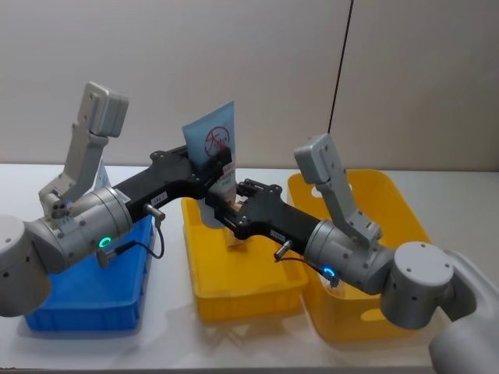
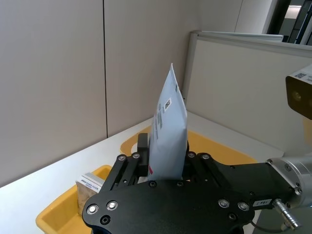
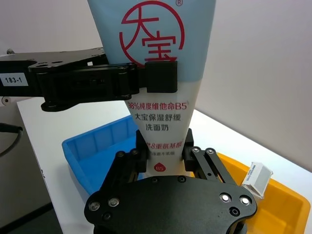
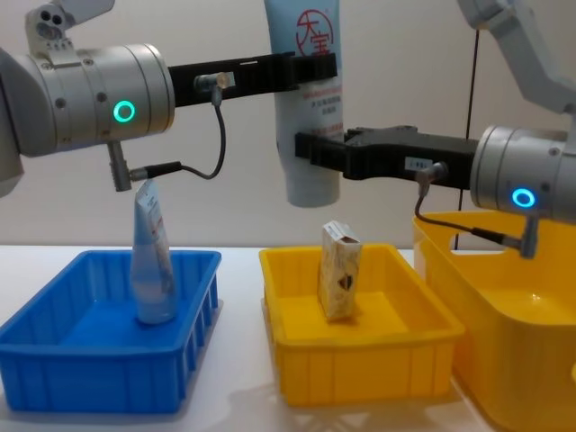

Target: Bimanual collaborative sorting of washing and personal care products

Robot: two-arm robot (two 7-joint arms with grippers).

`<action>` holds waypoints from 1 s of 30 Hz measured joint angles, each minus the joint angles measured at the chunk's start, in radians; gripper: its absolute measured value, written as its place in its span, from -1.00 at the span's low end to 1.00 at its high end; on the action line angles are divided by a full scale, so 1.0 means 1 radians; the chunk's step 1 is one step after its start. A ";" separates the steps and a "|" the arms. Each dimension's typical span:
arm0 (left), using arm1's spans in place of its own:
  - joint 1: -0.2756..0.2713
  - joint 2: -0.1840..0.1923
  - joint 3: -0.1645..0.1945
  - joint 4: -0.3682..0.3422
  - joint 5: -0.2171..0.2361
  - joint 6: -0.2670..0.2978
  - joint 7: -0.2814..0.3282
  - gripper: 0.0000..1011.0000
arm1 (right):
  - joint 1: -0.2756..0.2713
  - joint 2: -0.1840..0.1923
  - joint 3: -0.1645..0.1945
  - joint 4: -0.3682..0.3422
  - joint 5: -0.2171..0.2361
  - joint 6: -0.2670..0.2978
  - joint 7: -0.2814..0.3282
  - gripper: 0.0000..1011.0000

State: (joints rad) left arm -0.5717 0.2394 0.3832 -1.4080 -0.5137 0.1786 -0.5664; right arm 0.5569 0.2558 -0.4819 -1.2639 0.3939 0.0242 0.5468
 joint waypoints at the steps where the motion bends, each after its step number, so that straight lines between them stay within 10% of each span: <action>1: 0.000 0.000 0.000 0.000 0.000 0.000 0.000 -0.40 | 0.000 0.000 -0.001 0.001 0.001 0.000 0.000 -0.23; 20: 0.000 -0.001 0.000 0.000 0.000 0.000 -0.001 0.81 | -0.008 0.001 0.005 -0.006 0.008 0.001 -0.061 -0.68; 30: 0.000 0.000 0.000 0.000 0.000 0.000 -0.001 0.98 | -0.046 0.014 0.042 -0.050 -0.014 0.018 -0.151 -0.71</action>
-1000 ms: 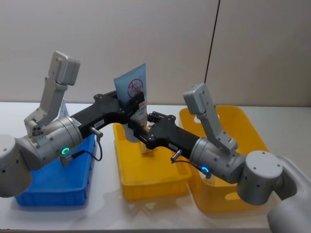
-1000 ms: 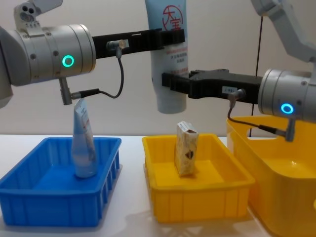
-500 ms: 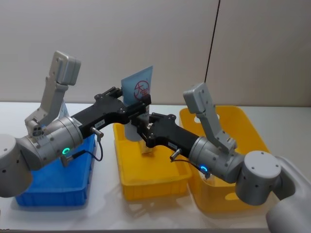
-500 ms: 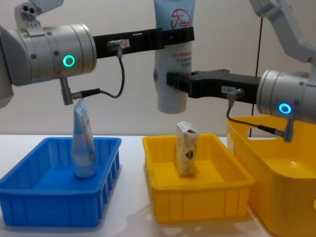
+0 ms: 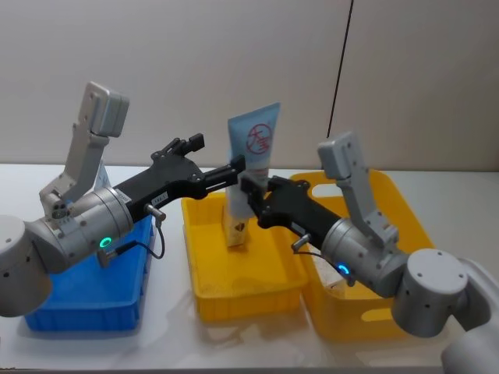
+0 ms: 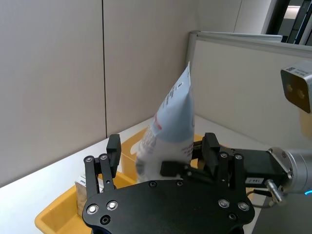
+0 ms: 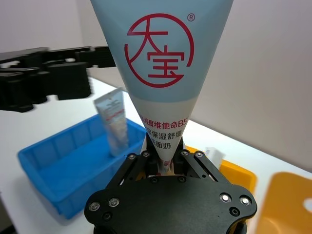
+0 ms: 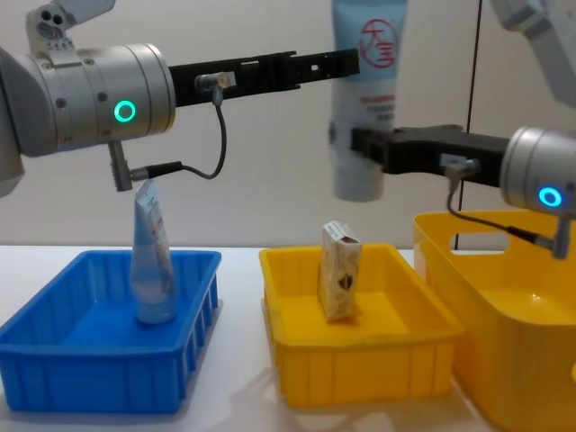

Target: Bimanual collaborative sorting of washing and personal care products

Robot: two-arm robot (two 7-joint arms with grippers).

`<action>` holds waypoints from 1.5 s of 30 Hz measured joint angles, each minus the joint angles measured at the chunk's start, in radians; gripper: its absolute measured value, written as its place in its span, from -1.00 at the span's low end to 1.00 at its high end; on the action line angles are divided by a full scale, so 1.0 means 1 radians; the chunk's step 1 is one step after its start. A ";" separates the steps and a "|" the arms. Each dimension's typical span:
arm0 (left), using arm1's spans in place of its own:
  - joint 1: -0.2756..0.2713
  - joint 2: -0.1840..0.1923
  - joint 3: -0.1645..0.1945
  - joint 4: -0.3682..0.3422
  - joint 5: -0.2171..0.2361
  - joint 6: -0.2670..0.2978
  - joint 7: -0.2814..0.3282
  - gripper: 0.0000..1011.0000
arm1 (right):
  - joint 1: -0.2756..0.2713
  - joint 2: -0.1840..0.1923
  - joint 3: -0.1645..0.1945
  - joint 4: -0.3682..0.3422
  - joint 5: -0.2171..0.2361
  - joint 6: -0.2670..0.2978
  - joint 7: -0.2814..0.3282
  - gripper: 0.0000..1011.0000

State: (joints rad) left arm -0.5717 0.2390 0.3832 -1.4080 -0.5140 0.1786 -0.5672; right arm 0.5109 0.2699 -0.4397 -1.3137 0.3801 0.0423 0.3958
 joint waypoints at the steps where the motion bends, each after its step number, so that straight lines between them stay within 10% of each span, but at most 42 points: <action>1: 0.000 0.000 0.000 0.000 0.000 0.000 0.000 0.98 | -0.003 0.001 0.004 -0.004 -0.001 0.002 -0.007 -0.71; 25: 0.000 0.000 0.000 0.000 0.000 0.000 0.000 0.98 | -0.118 0.044 0.136 -0.122 -0.078 0.087 -0.279 -0.72; 45: 0.000 0.000 0.000 0.000 0.000 0.000 0.000 0.98 | -0.179 0.059 0.240 -0.155 -0.153 0.174 -0.487 0.57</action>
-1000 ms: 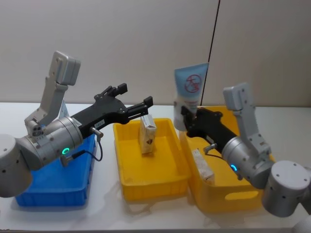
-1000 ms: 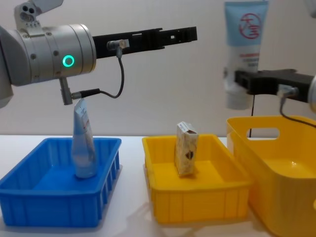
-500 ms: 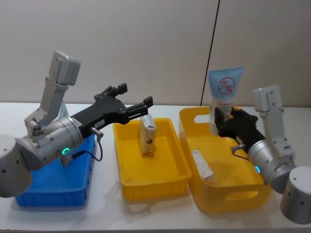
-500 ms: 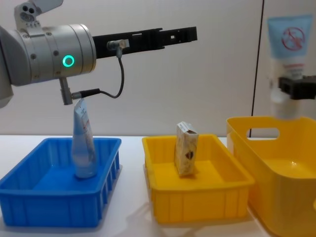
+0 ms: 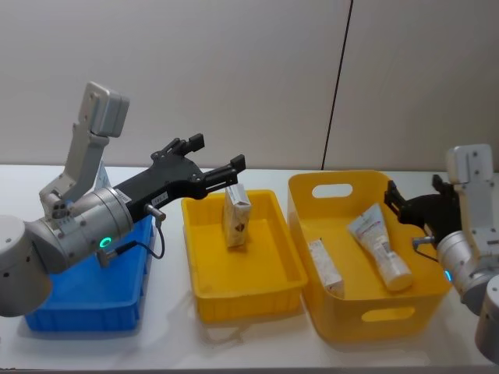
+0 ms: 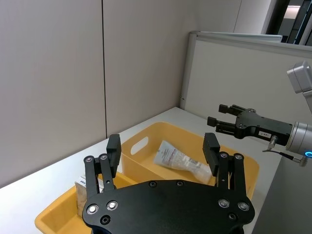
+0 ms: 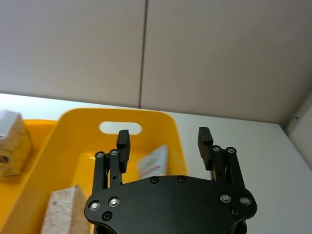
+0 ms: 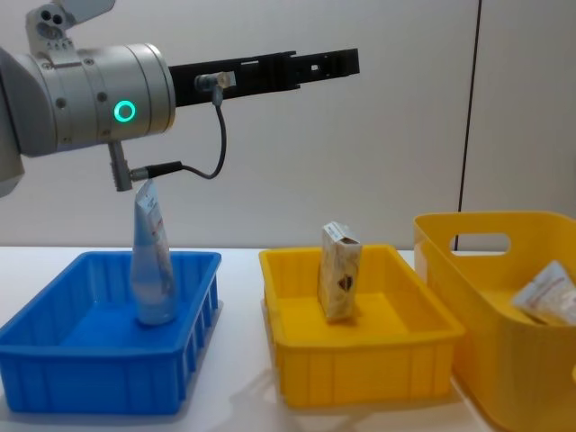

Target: Bimanual collaborative sorting of washing and personal care products

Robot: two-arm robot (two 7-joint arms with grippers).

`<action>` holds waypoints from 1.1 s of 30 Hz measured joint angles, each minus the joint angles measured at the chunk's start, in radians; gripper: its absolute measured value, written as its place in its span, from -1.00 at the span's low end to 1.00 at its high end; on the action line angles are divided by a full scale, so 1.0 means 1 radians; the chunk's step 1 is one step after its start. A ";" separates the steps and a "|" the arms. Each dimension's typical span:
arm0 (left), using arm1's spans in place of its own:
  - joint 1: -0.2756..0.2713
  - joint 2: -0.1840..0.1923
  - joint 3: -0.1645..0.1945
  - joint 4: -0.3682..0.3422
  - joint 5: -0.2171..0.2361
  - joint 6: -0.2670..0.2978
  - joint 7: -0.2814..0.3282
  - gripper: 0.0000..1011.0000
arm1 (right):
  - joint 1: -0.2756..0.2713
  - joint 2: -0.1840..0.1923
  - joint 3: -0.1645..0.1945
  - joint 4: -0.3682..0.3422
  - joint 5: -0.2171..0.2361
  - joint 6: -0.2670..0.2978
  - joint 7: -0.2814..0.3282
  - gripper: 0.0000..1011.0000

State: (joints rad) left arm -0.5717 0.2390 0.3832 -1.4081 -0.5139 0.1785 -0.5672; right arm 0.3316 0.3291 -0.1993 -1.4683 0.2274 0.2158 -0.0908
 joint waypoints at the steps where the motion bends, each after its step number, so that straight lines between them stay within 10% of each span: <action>1: 0.000 0.000 0.000 0.000 0.000 0.000 0.000 0.98 | -0.003 0.001 0.006 0.000 -0.004 0.005 -0.010 0.68; 8: 0.000 0.000 0.000 0.000 0.000 0.000 0.000 0.98 | -0.011 0.004 0.023 -0.002 -0.018 0.018 -0.041 0.98; 33: 0.000 0.000 0.000 0.000 0.000 0.000 0.000 0.98 | -0.023 0.008 0.046 -0.003 -0.035 0.036 -0.082 0.99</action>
